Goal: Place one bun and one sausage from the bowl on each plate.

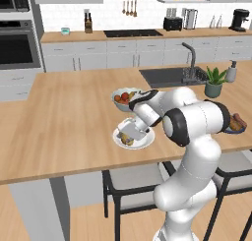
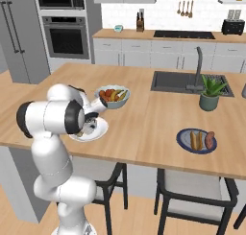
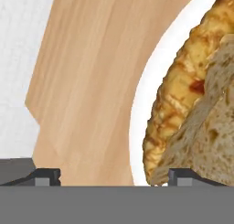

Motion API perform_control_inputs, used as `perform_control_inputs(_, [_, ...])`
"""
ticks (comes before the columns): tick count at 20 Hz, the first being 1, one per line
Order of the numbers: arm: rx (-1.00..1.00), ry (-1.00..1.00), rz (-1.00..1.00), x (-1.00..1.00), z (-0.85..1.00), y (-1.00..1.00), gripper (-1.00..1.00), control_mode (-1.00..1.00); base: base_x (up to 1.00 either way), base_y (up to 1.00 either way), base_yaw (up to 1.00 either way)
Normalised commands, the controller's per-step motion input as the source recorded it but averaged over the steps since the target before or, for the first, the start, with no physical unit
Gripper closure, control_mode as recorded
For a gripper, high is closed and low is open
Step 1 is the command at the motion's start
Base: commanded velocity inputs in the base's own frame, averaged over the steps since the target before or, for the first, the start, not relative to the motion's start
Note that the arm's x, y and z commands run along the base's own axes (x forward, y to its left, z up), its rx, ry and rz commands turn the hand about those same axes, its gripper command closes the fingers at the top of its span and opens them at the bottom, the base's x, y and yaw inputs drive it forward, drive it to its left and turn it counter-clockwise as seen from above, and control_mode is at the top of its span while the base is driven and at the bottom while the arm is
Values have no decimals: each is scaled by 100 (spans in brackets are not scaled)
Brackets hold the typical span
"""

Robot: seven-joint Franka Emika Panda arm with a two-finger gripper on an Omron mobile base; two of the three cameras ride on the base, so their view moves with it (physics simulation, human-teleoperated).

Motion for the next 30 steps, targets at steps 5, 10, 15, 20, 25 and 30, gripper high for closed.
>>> perform_control_inputs(5, [21, -3, 5, 56, -9, -18, -100, -100, 0, 0, 0])
perform_control_inputs(10, [6, 0, -2, 21, -7, -37, -100, -100, 0, 0, 0])
perform_control_inputs(15, [0, 0, -14, 0, -36, -27, -100, -100, 0, 0, 0])
perform_control_inputs(20, [-3, 0, -24, -8, -32, -45, -100, -100, 0, 0, 0])
perform_control_inputs(25, [-9, 0, -32, -2, -28, -58, -100, -100, 0, 0, 0])
perform_control_inputs(30, [-3, 11, -31, -6, -43, -73, -100, -100, 0, 0, 0])
